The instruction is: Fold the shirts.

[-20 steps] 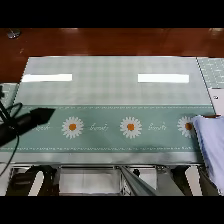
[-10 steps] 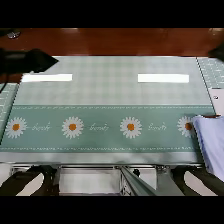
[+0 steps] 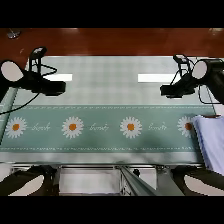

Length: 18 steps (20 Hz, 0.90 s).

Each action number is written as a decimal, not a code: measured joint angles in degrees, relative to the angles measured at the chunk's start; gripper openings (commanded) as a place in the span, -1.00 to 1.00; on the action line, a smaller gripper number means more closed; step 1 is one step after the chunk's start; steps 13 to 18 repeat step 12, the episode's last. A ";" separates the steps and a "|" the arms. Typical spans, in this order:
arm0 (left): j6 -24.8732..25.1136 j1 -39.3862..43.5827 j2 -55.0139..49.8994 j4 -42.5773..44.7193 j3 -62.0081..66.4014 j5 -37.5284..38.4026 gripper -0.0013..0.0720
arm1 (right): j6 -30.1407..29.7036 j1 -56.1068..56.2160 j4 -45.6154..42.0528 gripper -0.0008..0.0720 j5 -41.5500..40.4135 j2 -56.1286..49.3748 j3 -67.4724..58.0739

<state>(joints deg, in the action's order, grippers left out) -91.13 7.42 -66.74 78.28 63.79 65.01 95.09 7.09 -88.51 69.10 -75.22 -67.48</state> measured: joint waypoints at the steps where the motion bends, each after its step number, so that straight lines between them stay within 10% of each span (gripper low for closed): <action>1: -0.37 -0.28 -0.20 0.44 -0.26 0.13 -0.91 | 0.22 0.09 -0.37 -0.92 0.04 -0.22 0.22; 18: -1.05 -0.85 -0.79 1.77 -0.81 0.39 -0.91 | 0.94 0.28 -1.97 -0.92 -0.13 -0.72 0.85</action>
